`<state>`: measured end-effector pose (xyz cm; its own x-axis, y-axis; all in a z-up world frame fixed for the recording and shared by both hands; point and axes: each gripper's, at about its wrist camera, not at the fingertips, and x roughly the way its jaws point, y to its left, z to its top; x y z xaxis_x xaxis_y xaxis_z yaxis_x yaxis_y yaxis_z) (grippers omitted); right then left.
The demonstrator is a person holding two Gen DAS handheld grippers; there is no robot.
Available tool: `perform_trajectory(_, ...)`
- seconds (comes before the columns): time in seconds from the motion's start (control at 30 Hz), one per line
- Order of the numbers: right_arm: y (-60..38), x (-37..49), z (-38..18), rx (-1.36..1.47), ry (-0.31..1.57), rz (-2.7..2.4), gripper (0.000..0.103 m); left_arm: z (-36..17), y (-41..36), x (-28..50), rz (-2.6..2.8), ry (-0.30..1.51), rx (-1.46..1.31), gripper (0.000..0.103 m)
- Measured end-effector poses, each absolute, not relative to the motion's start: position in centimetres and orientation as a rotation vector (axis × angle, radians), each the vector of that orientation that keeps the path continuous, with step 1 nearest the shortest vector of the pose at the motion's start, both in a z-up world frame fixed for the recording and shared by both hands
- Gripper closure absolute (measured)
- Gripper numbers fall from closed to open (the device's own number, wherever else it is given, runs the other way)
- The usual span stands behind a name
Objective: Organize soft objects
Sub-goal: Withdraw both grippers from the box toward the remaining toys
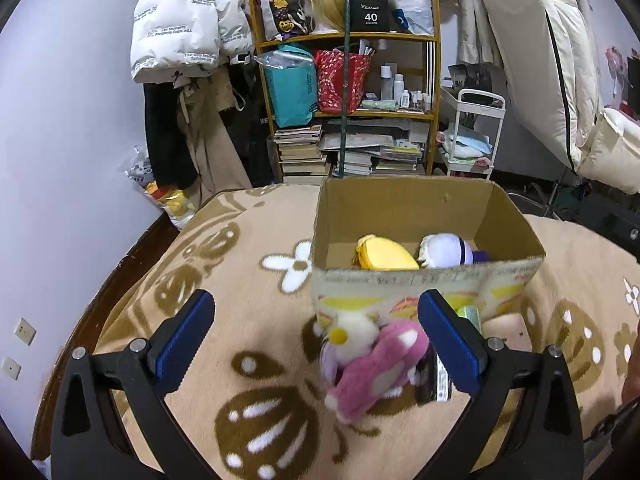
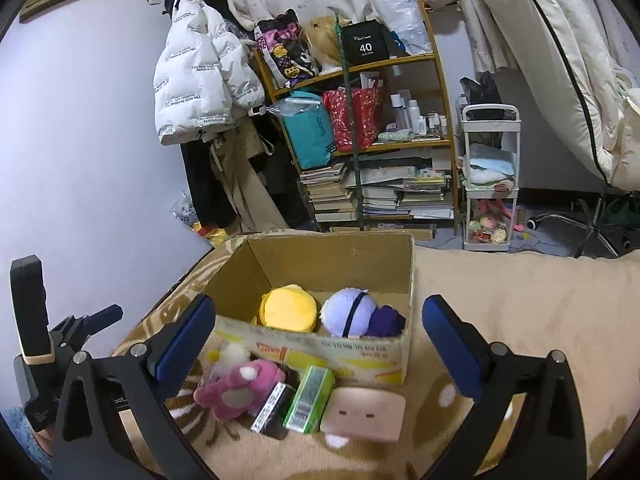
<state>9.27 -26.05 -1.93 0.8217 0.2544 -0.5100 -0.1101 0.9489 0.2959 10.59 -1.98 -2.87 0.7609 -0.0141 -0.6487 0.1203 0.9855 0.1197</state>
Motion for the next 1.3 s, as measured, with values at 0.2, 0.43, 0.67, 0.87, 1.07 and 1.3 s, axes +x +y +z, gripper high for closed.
perform_trajectory(0.2,-25.8,7.5,-1.9,0.240,0.588,0.180,0.000,-2.6,-1.2,9.0,-0.071,0.715,0.150,0.002)
perform_trajectory(0.43,-26.0,6.2,-2.1,0.224,0.611,0.151,0.000,-2.8,0.3,8.7,-0.041,0.798,0.121,0.002)
perform_trajectory(0.67,-26.4,6.9,-2.9,0.184,0.659,0.103,0.000,-3.3,1.9,10.0,0.007,0.834,0.083,0.002)
perform_trajectory(0.87,-27.2,8.1,-3.6,0.199,0.686,0.080,0.000,-3.1,3.0,11.0,0.034,0.834,0.051,0.002)
perform_trajectory(1.07,-27.8,9.1,-4.3,0.219,0.720,0.058,0.000,-4.0,3.4,12.4,0.025,0.874,0.021,0.003)
perform_trajectory(1.3,-27.7,10.4,-5.7,0.231,0.778,0.041,0.000,-5.4,2.1,14.1,0.003,0.911,0.045,0.003)
